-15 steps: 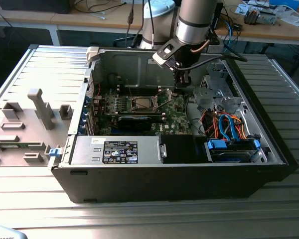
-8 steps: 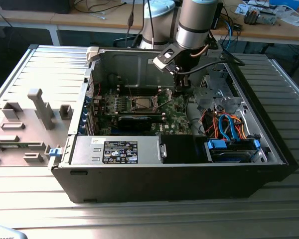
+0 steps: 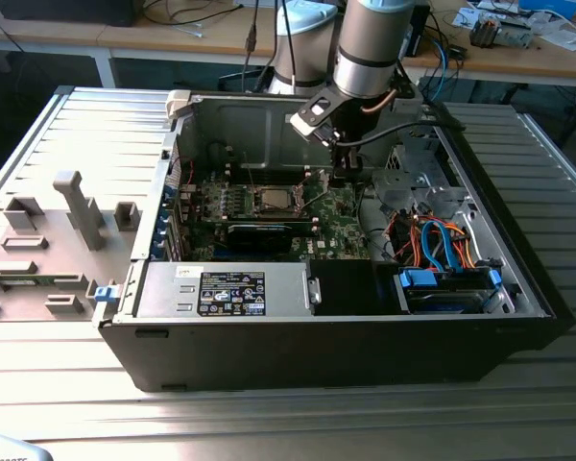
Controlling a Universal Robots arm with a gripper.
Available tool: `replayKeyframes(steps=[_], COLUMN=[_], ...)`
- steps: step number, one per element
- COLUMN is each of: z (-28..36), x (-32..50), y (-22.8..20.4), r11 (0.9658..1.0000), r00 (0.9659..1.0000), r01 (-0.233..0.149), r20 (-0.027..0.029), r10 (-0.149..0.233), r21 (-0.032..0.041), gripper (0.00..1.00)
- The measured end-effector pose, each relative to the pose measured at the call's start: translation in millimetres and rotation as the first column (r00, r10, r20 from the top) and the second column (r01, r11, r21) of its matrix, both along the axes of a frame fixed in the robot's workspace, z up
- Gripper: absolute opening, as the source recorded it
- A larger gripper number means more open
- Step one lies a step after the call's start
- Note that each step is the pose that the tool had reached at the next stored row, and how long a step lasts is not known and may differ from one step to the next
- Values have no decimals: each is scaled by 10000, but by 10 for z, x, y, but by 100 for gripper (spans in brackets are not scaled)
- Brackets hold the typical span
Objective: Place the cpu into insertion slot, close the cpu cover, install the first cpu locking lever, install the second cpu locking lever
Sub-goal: 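Close the cpu cover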
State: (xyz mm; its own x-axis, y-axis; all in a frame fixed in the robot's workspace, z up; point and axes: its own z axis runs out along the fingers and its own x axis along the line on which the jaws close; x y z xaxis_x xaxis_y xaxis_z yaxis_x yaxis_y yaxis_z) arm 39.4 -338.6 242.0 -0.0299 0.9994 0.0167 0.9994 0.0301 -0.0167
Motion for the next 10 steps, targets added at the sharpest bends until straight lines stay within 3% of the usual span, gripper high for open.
replayKeyframes(steps=[10], z=[-1], x=[-109], y=[1], r11=[10000], r00=[10000], r01=[0], r20=[5], r10=[0], r21=[50], gripper=[11])
